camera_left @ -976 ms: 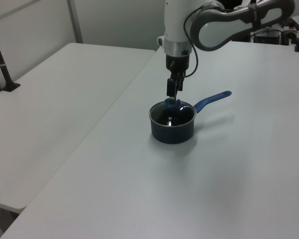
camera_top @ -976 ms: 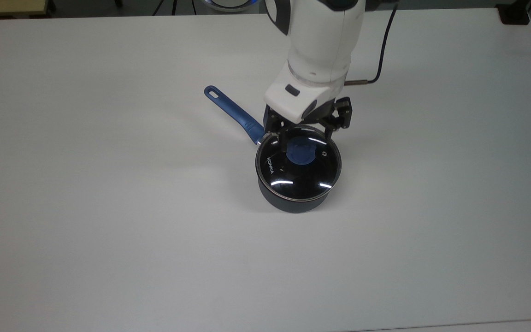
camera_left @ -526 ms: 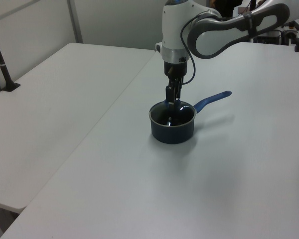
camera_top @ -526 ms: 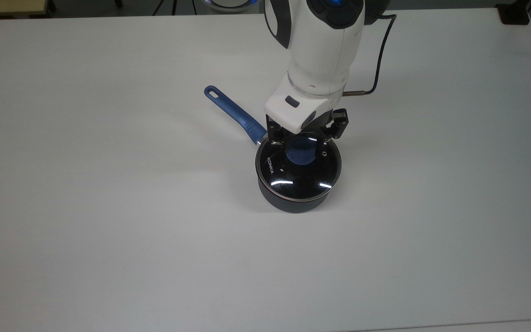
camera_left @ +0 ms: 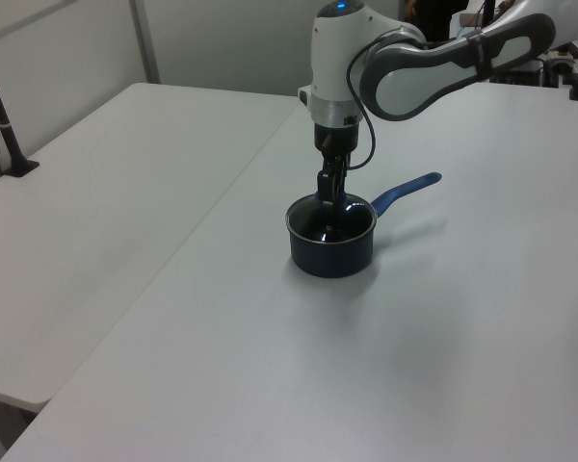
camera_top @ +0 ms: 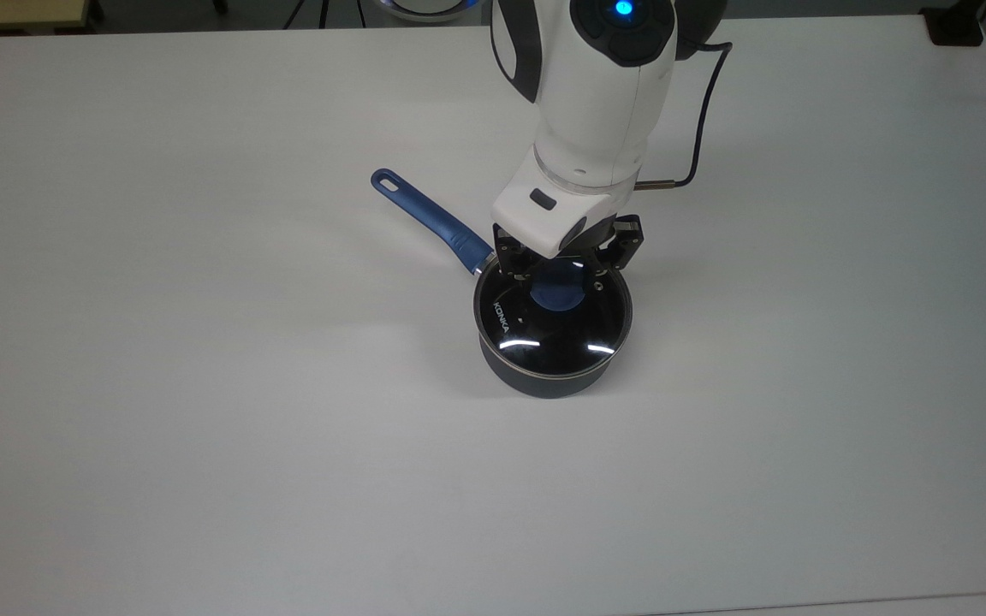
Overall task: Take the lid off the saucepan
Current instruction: 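Close the gripper on the blue lid knob, then lift the glass lid up off the saucepan rim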
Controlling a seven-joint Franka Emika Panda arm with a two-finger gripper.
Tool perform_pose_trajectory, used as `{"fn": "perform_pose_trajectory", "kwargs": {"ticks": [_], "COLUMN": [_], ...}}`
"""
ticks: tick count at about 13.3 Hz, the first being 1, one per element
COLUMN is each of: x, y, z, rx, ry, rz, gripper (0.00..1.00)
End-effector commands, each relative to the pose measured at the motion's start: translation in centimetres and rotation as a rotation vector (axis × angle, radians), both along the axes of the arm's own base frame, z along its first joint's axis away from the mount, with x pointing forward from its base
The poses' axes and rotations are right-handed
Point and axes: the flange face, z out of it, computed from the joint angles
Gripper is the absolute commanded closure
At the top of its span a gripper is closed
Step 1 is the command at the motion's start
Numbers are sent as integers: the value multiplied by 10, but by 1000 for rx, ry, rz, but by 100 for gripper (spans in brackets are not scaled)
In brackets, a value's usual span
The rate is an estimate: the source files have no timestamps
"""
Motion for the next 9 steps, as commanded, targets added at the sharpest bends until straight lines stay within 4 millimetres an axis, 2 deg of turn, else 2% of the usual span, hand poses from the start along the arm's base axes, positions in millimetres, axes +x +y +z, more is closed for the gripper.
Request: {"fn": "perform_pose_trajectory", "kwargs": {"ticks": [1, 4, 5, 6, 7, 9], "x": [4, 2, 4, 6, 12, 20], "y": [-7, -17, -27, -46, -77, -152], "z": [22, 48, 52, 52, 50, 48], "rx": [0, 11, 15, 11, 5, -4], "ry": [-45, -75, -79, -70, -68, -60], "rz": [-24, -40, -56, -80, -117, -166], "gripper": [68, 71, 71, 72, 73, 73]}}
